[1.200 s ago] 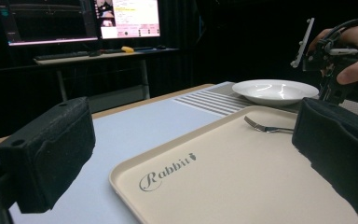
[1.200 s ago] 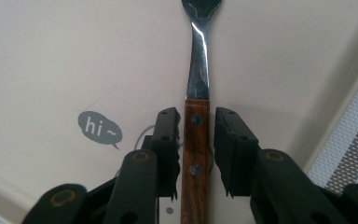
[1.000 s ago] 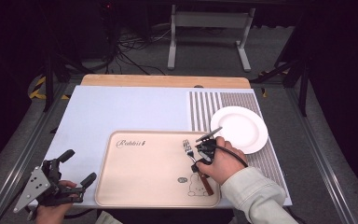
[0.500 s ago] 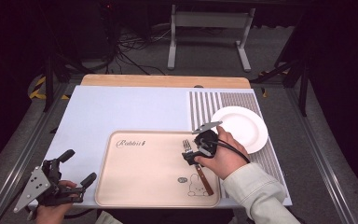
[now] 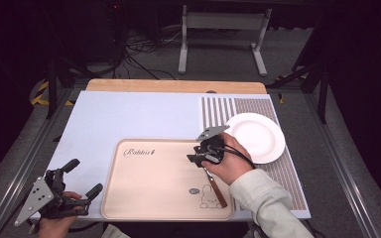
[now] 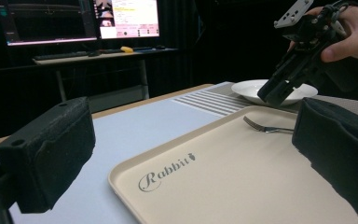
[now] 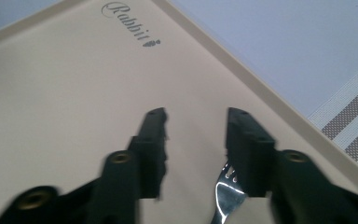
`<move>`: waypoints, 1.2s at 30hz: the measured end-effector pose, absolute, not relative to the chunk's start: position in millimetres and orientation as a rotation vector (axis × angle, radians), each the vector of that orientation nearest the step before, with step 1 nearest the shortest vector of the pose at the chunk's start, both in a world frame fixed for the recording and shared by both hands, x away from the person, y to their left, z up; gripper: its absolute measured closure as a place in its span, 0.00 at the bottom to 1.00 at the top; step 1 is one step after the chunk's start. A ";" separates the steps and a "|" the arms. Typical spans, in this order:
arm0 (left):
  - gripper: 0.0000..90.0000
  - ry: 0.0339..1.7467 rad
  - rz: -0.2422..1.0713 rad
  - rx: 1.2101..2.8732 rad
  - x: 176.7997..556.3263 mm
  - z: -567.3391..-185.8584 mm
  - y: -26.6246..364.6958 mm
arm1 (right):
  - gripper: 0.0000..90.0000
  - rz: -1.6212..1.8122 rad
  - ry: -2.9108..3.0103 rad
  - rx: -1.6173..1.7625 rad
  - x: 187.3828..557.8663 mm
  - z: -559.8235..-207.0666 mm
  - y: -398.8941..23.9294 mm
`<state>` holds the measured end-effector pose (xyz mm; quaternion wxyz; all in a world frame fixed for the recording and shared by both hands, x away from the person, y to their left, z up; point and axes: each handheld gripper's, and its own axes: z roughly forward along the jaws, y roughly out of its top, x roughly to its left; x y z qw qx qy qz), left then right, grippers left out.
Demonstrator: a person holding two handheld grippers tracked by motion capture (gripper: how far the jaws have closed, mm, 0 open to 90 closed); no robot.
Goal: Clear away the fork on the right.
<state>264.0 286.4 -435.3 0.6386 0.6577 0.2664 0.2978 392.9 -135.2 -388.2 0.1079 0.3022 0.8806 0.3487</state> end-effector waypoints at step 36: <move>0.00 0.602 0.682 1.505 264.2 -435.2 286.0 | 1.00 0.873 2.762 0.907 414.6 -432.6 -142.7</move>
